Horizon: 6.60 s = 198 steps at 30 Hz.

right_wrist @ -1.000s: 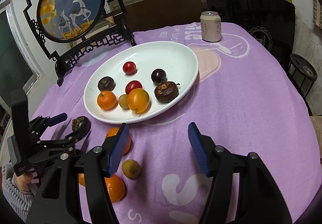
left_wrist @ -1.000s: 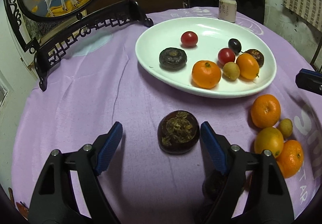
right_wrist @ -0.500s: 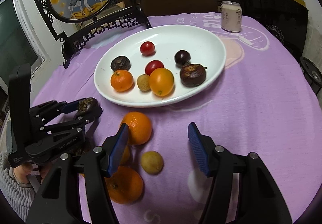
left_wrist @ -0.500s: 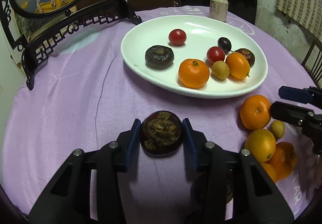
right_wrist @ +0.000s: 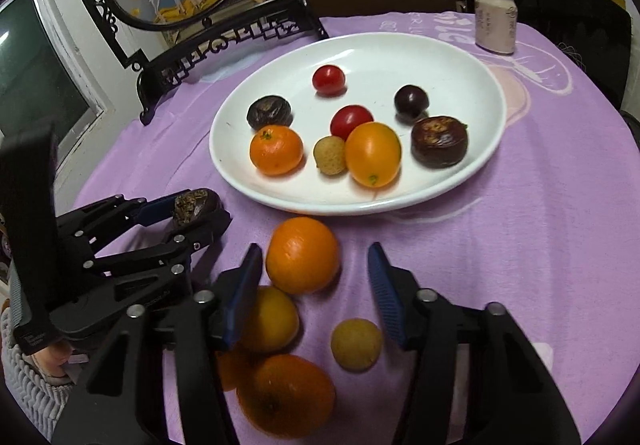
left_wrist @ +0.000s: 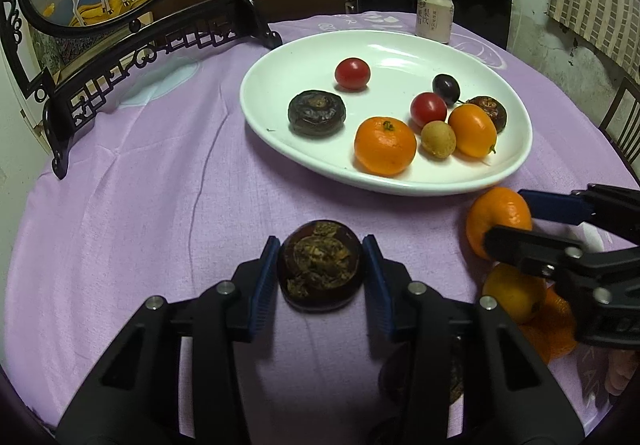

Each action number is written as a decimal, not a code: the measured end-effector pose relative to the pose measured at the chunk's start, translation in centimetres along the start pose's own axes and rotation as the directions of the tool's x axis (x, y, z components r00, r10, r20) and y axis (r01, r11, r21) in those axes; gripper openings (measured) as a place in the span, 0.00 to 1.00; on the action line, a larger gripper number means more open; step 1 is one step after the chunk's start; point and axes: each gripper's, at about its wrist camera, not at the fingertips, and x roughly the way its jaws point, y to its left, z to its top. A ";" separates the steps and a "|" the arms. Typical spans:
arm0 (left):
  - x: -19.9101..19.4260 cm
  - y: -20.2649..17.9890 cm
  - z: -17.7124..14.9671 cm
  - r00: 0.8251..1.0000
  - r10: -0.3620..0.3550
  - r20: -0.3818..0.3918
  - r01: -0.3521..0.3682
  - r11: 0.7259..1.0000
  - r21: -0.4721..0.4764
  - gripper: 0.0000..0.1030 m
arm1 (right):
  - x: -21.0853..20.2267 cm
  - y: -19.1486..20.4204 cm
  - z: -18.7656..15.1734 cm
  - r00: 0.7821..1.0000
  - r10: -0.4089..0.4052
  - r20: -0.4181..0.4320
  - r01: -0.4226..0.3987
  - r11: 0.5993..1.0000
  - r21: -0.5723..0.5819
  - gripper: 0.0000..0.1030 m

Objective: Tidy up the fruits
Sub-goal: 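Grasp an orange with the right tool while the left tool carries its fruit to the plate, then grasp a dark brown fruit with the left tool while the right tool grasps a mandarin, then carry the dark brown fruit and mandarin onto the plate and open both tools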

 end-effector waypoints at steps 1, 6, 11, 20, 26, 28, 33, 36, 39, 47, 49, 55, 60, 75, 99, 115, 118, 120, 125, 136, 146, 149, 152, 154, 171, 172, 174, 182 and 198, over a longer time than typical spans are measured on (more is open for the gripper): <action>0.0 0.0 0.0 1.000 0.000 0.000 0.000 1.000 0.000 0.42 | 0.2 0.0 0.1 1.000 0.005 -0.003 -0.005 1.000 0.006 0.44; 0.0 0.0 0.0 1.000 -0.004 0.001 0.004 1.000 -0.003 0.42 | 0.0 -0.1 0.0 1.000 0.011 0.000 -0.011 1.000 0.009 0.40; -0.3 0.2 -0.2 1.000 -0.001 0.007 0.001 1.000 -0.011 0.42 | -1.0 -0.9 -0.4 1.000 0.019 0.005 -0.019 1.000 0.022 0.39; -1.5 1.0 -0.4 0.999 0.032 0.035 -0.030 0.999 -0.032 0.41 | -4.7 -3.8 -0.1 0.996 0.002 0.094 -0.011 0.995 0.096 0.39; -3.2 1.6 0.6 0.996 0.032 0.078 -0.028 0.998 -0.059 0.41 | -6.4 -5.6 0.3 0.989 -0.004 0.147 -0.019 0.988 0.156 0.39; -3.9 1.9 1.5 0.995 0.023 0.100 -0.016 0.997 -0.070 0.41 | -7.0 -6.0 0.8 0.985 -0.010 0.170 -0.020 0.985 0.171 0.39; -4.1 1.4 5.0 0.991 0.009 0.134 0.000 0.998 -0.068 0.41 | -6.7 -6.0 3.2 0.983 -0.021 0.182 -0.011 0.984 0.177 0.40; -2.8 0.7 7.0 0.991 -0.003 0.132 0.011 0.998 -0.061 0.41 | -5.4 -5.9 5.1 0.984 -0.033 0.172 0.003 0.986 0.169 0.40; -1.3 0.1 8.1 0.992 -0.021 0.126 0.030 0.998 -0.064 0.42 | -3.3 -5.7 6.6 0.988 -0.045 0.146 0.021 0.987 0.161 0.39; 0.6 -0.1 8.4 0.993 -0.010 0.118 0.019 0.997 -0.075 0.60 | -1.0 -5.6 7.6 0.989 -0.054 0.135 0.031 0.985 0.170 0.63; 0.2 0.1 8.3 0.992 -0.013 0.122 0.022 0.997 -0.072 0.60 | -2.0 -5.9 7.2 0.984 -0.058 0.169 0.030 0.986 0.162 0.63; -1.5 0.5 7.0 0.992 0.012 0.129 -0.002 0.997 -0.073 0.62 | -4.0 -7.0 6.1 0.980 -0.065 0.188 0.026 0.980 0.199 0.63; -3.0 1.8 4.2 0.993 0.020 0.112 -0.009 0.995 -0.100 0.65 | -4.5 -7.2 4.1 0.984 -0.052 0.167 0.015 0.976 0.217 0.63; -7.5 -0.8 -3.6 0.995 -0.012 0.100 0.007 0.999 0.049 0.78 | -7.8 -4.4 -1.3 0.978 -0.082 0.190 0.056 0.989 0.139 0.82; -5.0 2.2 -3.6 0.990 0.135 0.031 -0.134 0.990 -0.043 0.90 | -8.1 -4.4 -1.7 0.979 -0.071 0.191 0.043 0.988 0.146 0.82; -3.6 1.5 -4.0 0.995 0.103 -0.006 -0.103 0.995 -0.017 0.89 | -6.2 0.3 -5.6 0.997 -0.040 0.067 0.043 0.998 -0.040 0.82; -3.5 1.7 -3.9 0.996 0.091 -0.010 -0.092 0.995 -0.029 0.88 | -6.0 0.8 -6.1 0.997 -0.039 0.062 0.043 0.997 -0.059 0.82; -3.5 1.7 -4.0 0.997 0.082 -0.011 -0.082 0.996 -0.032 0.85 | -6.0 1.0 -6.2 0.997 -0.041 0.061 0.045 0.997 -0.067 0.80; -3.4 1.6 -3.9 0.999 0.042 -0.014 -0.042 0.998 -0.036 0.75 | -5.5 1.4 -6.5 0.998 -0.043 0.046 0.047 0.995 -0.090 0.69; -3.1 1.5 -3.7 0.999 -0.012 -0.030 0.010 0.999 -0.048 0.54 | -4.3 2.1 -6.7 0.998 -0.061 0.020 0.063 0.989 -0.132 0.60; -3.2 1.7 -3.6 0.999 -0.019 -0.030 0.017 0.998 -0.065 0.42 | -3.5 2.9 -7.0 0.997 -0.081 0.012 0.082 0.981 -0.175 0.45; -3.3 1.9 -3.6 0.999 -0.027 -0.031 0.024 0.997 -0.075 0.42 | -3.5 2.7 -6.9 0.997 -0.074 0.009 0.075 0.984 -0.164 0.44; -3.3 2.0 -3.6 0.999 -0.024 -0.028 0.022 0.997 -0.074 0.42 | -3.5 2.6 -6.9 0.997 -0.072 0.007 0.072 0.984 -0.162 0.44; -3.5 2.1 -3.6 1.000 -0.021 -0.022 0.019 0.997 -0.078 0.42 | -3.6 2.6 -6.8 0.998 -0.070 0.007 0.070 0.985 -0.159 0.44; -6.4 1.9 -2.4 0.998 0.001 0.069 0.004 0.997 -0.079 0.42 | -5.9 1.3 -6.2 0.997 -0.027 0.072 0.033 0.996 -0.087 0.44; -6.5 1.8 -2.3 0.997 0.005 0.072 0.001 0.997 -0.076 0.42 | -6.3 1.2 -6.1 0.996 -0.021 0.082 0.028 0.996 -0.080 0.44; -6.7 1.7 -2.0 0.997 0.008 0.077 -0.002 0.997 -0.072 0.42 | -6.8 1.0 -5.9 0.995 -0.018 0.100 0.024 0.997 -0.068 0.44; -6.7 0.2 0.7 0.995 0.003 0.097 0.000 1.000 -0.026 0.42 | -8.4 -1.6 -4.0 0.989 -0.023 0.147 0.020 1.000 0.018 0.44; -1.3 -2.7 8.0 0.995 -0.043 0.089 0.042 0.999 0.013 0.42 | -4.8 -4.9 5.1 0.982 -0.104 0.155 0.093 0.993 0.075 0.44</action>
